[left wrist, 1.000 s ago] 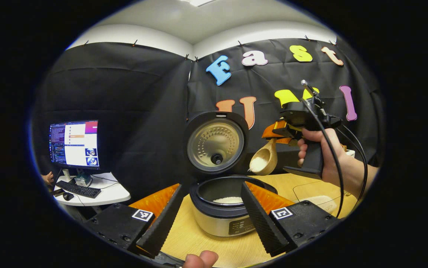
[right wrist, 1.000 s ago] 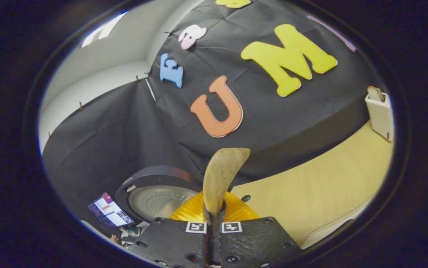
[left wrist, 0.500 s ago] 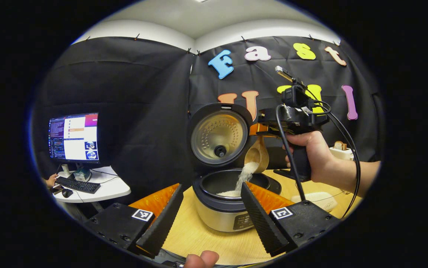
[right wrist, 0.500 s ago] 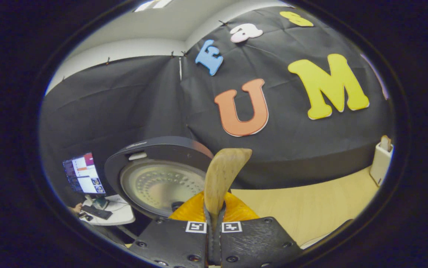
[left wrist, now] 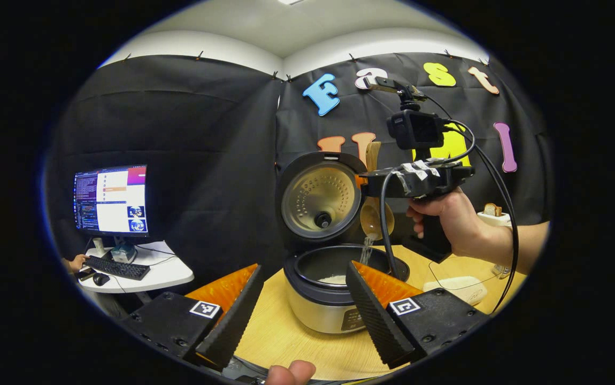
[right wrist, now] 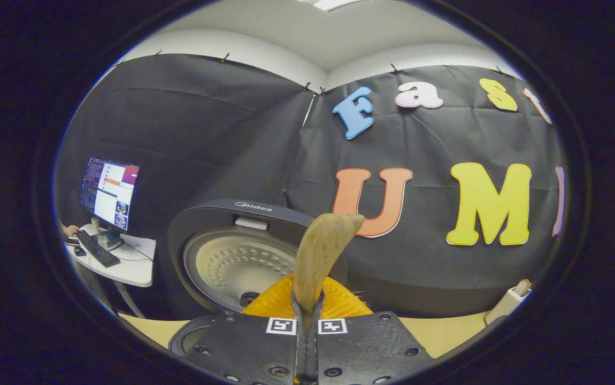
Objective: Close the left gripper, press the button to open the rice cooker; take a wooden spoon from the chopstick holder with the right hand, scoop a spoonful of rice and pour it into the rice cooker, then put the wooden spoon back into the chopstick holder.
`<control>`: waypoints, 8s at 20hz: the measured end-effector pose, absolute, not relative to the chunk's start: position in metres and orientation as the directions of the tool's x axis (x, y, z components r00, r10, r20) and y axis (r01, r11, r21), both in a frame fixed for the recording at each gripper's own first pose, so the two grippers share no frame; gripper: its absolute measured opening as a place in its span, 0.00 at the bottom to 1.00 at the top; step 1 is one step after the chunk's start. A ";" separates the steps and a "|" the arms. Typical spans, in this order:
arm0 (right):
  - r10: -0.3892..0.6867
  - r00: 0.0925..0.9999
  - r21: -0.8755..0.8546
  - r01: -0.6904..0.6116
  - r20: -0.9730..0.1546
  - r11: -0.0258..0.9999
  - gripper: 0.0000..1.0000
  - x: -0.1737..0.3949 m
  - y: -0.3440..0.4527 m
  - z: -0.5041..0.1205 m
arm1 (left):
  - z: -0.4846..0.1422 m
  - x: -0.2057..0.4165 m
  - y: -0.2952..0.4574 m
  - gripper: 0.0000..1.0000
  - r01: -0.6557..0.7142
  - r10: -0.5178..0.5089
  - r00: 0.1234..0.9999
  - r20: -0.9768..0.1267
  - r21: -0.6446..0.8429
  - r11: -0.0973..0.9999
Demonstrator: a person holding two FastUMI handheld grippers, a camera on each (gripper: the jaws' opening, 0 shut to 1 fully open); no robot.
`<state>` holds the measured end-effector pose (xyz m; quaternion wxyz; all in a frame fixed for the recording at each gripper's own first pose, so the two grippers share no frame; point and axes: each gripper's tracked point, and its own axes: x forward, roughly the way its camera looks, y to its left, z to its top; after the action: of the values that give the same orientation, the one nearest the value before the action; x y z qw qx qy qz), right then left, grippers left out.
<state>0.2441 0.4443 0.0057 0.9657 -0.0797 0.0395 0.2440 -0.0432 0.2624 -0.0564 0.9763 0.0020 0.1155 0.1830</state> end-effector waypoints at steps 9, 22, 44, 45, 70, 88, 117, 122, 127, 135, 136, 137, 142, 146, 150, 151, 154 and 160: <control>0.528 0.839 -0.107 -0.541 -0.128 0.834 0.00 0.241 0.456 -0.004 | -0.061 -0.035 0.271 0.99 -0.399 0.388 0.897 -0.210 -0.011 0.917; 0.562 0.817 0.259 -0.519 -0.132 0.815 0.00 0.229 0.390 0.033 | -0.040 -0.037 0.251 0.94 -0.422 0.413 0.889 -0.196 -0.007 0.906; -0.053 0.988 0.288 0.093 -0.143 0.953 0.00 0.212 -0.119 0.000 | -0.011 -0.008 0.135 0.99 -0.325 0.325 0.940 -0.107 0.020 0.946; -0.060 0.987 0.275 0.099 -0.147 0.956 0.00 0.215 -0.121 -0.010 | -0.005 -0.009 0.135 0.99 -0.331 0.331 0.938 -0.098 0.022 0.943; -0.038 0.966 0.236 0.100 -0.254 0.967 0.17 0.216 -0.132 -0.138 | 0.044 -0.019 0.132 0.99 -0.341 0.346 0.936 -0.059 0.076 0.937; -0.202 0.961 0.257 0.246 -0.187 0.934 0.91 0.123 -0.235 -0.067 | 0.138 0.091 0.188 0.99 -0.367 0.367 0.923 -0.114 0.027 0.930; -0.035 0.991 0.168 0.056 -0.126 0.984 0.95 0.055 -0.151 -0.074 | 0.053 0.210 0.333 0.95 -0.557 0.451 0.663 -0.598 0.009 0.831; 0.005 0.992 0.158 0.015 -0.125 0.987 0.95 0.051 -0.127 -0.075 | 0.052 0.195 0.312 0.96 -0.539 0.446 0.689 -0.571 0.007 0.842; 0.048 0.994 0.106 -0.037 -0.102 0.994 0.95 0.043 -0.104 -0.064 | 0.037 0.160 0.282 0.96 -0.522 0.423 0.713 -0.559 -0.021 0.853; 0.091 0.993 0.108 -0.082 -0.080 0.991 0.91 0.027 -0.082 -0.059 | -0.009 0.104 0.234 0.97 -0.492 0.383 0.718 -0.581 -0.034 0.870; 0.103 0.992 0.106 -0.094 -0.079 0.990 0.95 0.025 -0.080 -0.058 | -0.014 0.100 0.230 0.97 -0.489 0.385 0.722 -0.575 -0.031 0.872; 0.113 0.990 0.102 -0.104 -0.080 0.989 0.91 0.022 -0.076 -0.059 | -0.020 0.095 0.227 0.97 -0.483 0.384 0.724 -0.573 -0.025 0.875; 0.113 0.990 0.049 -0.109 -0.080 0.993 0.95 0.010 -0.072 -0.059 | -0.041 0.080 0.217 0.97 -0.473 0.382 0.743 -0.550 -0.027 0.881; 0.138 0.987 0.061 -0.134 -0.079 0.989 0.95 0.009 -0.058 -0.060 | -0.065 0.067 0.208 0.97 -0.468 0.383 0.743 -0.549 -0.016 0.884; 0.149 0.984 0.068 -0.142 -0.101 0.987 0.95 0.008 -0.053 -0.069 | -0.086 0.059 0.203 0.97 -0.463 0.388 0.741 -0.547 0.000 0.886; 0.147 0.984 0.065 -0.141 -0.099 0.988 0.95 0.008 -0.053 -0.069 | -0.091 0.058 0.201 0.97 -0.460 0.394 0.742 -0.543 0.016 0.888; 0.141 0.985 0.065 -0.135 -0.096 0.989 0.95 0.009 -0.055 -0.071 | -0.096 0.055 0.200 0.97 -0.465 0.417 0.756 -0.504 0.035 0.885; 0.124 0.984 0.103 -0.111 -0.131 0.988 0.95 0.016 -0.062 -0.089 | -0.099 0.054 0.201 0.97 -0.451 0.434 0.798 -0.418 0.064 0.890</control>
<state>0.0158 -0.0623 -0.0893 0.9948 0.0478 0.0685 0.0589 0.0544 0.2006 -0.0995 0.9480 -0.0192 0.2157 0.2333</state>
